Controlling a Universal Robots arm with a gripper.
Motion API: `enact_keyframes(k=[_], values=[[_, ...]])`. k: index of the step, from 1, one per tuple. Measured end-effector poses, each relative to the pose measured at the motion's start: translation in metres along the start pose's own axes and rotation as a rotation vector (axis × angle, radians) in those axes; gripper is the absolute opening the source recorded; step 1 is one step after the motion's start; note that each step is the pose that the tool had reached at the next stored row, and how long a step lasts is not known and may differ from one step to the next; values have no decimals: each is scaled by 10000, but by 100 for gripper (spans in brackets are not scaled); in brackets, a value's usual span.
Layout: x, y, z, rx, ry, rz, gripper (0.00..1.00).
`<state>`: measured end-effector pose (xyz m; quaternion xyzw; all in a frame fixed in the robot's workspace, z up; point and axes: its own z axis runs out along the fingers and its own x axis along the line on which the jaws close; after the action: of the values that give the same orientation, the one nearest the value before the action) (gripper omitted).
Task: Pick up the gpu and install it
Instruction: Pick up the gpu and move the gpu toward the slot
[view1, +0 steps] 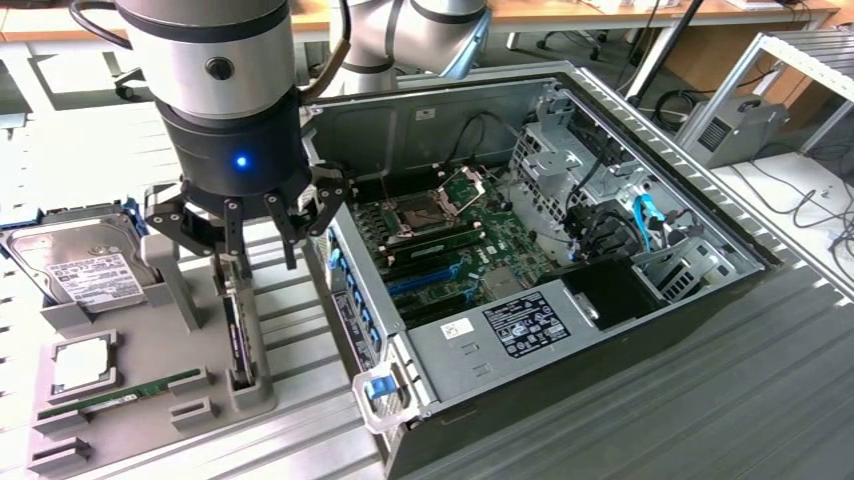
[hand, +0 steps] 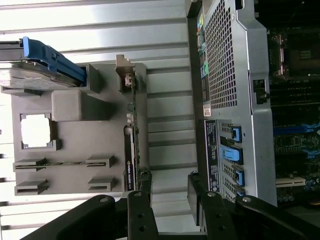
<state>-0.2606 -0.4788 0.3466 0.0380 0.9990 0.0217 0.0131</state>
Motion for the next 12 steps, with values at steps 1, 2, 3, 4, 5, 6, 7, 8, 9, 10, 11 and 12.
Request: enact_keyframes(k=[1,2,3,4,5,6,7,8,9,10,11,12], values=[[0,0,3,0,0,0,42],[0,0,6,-1,0,0,42],[0,0,8,0,0,0,42],[0,-1,10,0,0,0,42],[0,-1,13,0,0,0,42],[0,-1,16,0,0,0,42],[0,-1,19,-1,-1,0,42],[1,-1,22,0,0,0,42],[1,-1,27,0,0,0,42],[1,-1,31,0,0,0,42],[1,-1,34,-1,0,0,42],[1,-2,37,0,0,0,42]])
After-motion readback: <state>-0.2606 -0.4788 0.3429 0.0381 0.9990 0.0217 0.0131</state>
